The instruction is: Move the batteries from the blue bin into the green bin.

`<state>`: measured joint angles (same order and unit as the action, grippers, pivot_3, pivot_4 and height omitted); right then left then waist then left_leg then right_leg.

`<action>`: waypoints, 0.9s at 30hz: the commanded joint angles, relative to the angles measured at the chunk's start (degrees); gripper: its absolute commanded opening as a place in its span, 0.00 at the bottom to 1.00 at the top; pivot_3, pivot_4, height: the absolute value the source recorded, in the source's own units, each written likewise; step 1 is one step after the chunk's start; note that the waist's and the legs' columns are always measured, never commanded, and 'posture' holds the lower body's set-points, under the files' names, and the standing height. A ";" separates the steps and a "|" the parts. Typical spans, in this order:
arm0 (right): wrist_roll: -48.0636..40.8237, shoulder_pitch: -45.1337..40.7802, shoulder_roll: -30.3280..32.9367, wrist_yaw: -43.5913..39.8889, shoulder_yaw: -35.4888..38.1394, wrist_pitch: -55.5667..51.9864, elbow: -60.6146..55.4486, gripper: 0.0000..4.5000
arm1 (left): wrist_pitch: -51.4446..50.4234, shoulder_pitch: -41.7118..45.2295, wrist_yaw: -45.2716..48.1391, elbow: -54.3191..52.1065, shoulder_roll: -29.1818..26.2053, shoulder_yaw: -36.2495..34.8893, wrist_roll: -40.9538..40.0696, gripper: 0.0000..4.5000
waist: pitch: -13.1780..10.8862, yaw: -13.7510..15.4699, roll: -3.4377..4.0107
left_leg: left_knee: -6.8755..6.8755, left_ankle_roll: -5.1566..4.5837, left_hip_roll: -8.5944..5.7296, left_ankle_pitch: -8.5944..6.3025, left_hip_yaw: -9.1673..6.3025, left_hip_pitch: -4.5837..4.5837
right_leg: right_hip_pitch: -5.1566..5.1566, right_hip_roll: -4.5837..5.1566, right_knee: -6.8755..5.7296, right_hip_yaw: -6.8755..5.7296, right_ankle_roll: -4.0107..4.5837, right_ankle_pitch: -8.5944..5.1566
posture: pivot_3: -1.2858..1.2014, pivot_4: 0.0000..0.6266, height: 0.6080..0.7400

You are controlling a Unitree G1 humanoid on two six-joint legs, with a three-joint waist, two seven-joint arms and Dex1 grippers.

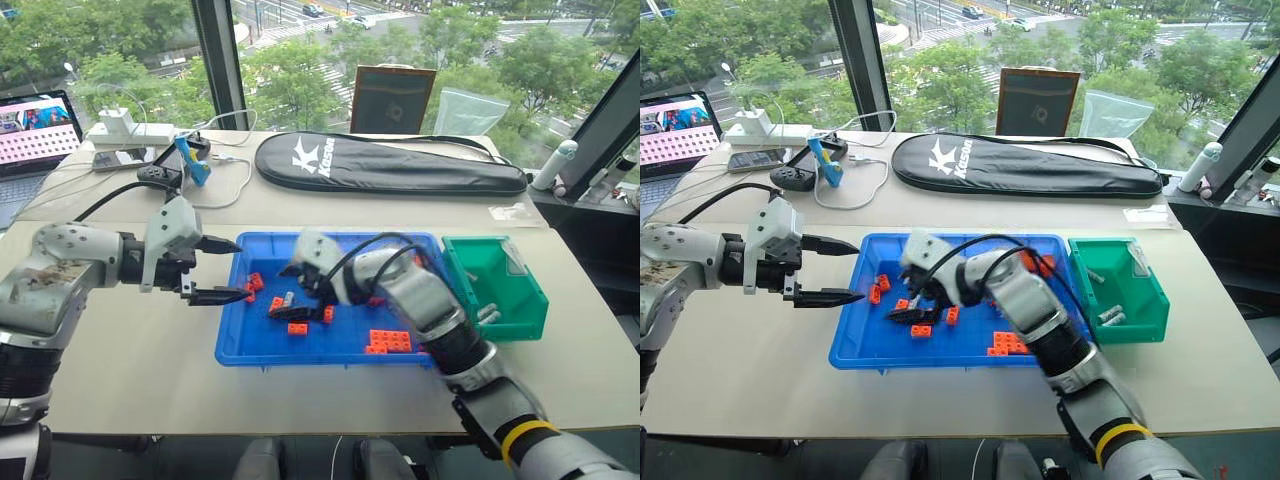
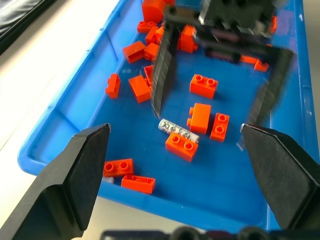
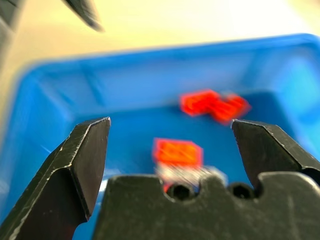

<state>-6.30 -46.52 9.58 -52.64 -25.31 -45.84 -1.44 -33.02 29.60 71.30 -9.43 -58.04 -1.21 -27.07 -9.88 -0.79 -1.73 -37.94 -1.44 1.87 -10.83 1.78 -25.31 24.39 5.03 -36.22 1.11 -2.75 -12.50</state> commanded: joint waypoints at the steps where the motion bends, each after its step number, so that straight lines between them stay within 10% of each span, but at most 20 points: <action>1: 0.83 -0.68 -0.54 4.32 0.43 -3.46 0.76 1.00 | -0.83 -0.15 -0.37 -2.10 -1.37 -2.32 -0.69 1.00 | 0.00 0.13 0.00 | 0.00 0.02 -0.01 0.01 -0.01 0.00 | -0.01 0.01 0.00 -0.02 0.00 0.00 | 0.52 0.24 1.00; 19: 5.20 -1.05 -0.31 8.18 -3.68 0.67 9.48 1.00 | -1.65 0.49 -0.56 -2.49 -1.26 -2.06 -0.69 1.00 | 0.00 -0.22 0.00 | 0.00 0.05 0.02 0.01 -0.01 0.00 | 0.03 -0.03 -0.01 -0.03 0.02 -0.01 | 0.52 0.24 1.00; 27: 6.46 -1.67 1.25 7.43 -3.68 1.98 8.53 0.56 | -1.63 0.91 -0.65 -2.49 -0.83 -1.58 -0.69 1.00 | 0.00 -0.22 0.00 | 0.00 0.05 0.02 0.01 -0.01 0.00 | 0.03 -0.02 -0.01 -0.03 0.02 -0.01 | 0.52 0.24 1.00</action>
<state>-0.28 -46.65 10.07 -44.86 -29.03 -44.98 8.91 -35.06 29.44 70.73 -10.53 -58.59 -1.50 -27.23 -9.88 -1.01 -1.73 -37.94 -1.39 1.89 -10.82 1.77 -25.30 24.42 5.01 -36.23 1.08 -2.73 -12.51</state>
